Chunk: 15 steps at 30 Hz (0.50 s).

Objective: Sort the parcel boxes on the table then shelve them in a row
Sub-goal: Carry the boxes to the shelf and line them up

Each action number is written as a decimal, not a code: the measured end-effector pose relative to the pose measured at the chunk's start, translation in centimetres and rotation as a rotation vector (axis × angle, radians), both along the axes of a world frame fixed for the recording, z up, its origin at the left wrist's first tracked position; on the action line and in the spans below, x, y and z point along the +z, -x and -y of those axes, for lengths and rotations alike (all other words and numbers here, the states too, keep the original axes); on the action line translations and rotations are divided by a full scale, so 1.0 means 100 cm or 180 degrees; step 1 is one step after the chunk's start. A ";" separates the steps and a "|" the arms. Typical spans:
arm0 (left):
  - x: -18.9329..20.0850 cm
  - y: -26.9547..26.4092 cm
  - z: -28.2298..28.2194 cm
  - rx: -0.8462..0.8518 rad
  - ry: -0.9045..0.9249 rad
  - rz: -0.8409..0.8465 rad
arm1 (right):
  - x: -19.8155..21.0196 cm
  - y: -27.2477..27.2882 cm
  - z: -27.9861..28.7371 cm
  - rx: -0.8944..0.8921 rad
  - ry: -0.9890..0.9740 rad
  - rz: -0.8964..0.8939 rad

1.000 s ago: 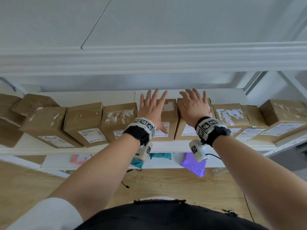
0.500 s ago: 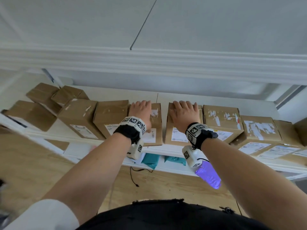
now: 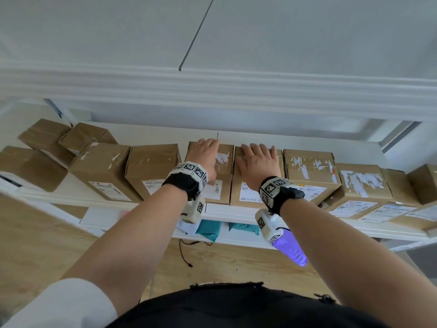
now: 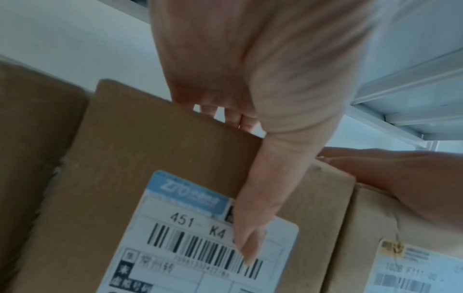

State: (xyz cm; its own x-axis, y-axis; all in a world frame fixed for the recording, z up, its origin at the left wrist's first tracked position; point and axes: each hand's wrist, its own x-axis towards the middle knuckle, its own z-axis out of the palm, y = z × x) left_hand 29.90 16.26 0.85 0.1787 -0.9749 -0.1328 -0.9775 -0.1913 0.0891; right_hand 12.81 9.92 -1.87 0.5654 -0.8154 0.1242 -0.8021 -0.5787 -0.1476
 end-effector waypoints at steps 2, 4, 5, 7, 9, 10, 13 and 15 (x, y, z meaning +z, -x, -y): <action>0.000 -0.001 -0.002 -0.0011 0.0012 0.0011 | 0.000 -0.001 0.000 -0.0019 0.0016 0.0003; -0.001 -0.001 -0.004 -0.0016 0.0032 0.0011 | -0.001 -0.001 -0.001 -0.0028 0.0017 0.0007; -0.001 -0.001 -0.005 -0.0021 0.0048 0.0014 | -0.001 -0.001 -0.001 -0.0028 0.0022 0.0017; -0.001 0.000 -0.005 -0.0030 0.0079 0.0041 | -0.002 -0.002 -0.001 -0.0026 0.0021 0.0023; -0.002 0.001 -0.005 -0.0037 0.0069 0.0106 | 0.000 -0.002 -0.001 -0.0028 -0.0024 -0.0036; -0.002 0.001 -0.006 -0.0032 0.0036 0.0156 | 0.003 -0.003 0.000 -0.0043 -0.0066 -0.0074; -0.002 0.000 -0.011 0.0004 -0.0131 0.0298 | 0.018 -0.007 0.004 -0.0138 -0.0154 -0.0024; 0.003 -0.002 -0.018 0.0064 -0.0129 0.0338 | 0.032 -0.016 0.005 -0.0086 -0.0025 0.0227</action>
State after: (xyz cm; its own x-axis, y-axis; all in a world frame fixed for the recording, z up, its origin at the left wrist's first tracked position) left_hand 30.14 18.04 1.11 0.2133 -0.9652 -0.1514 -0.9769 -0.2123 -0.0228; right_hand 14.44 9.41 1.31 0.5331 -0.8314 0.1569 -0.8047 -0.5555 -0.2095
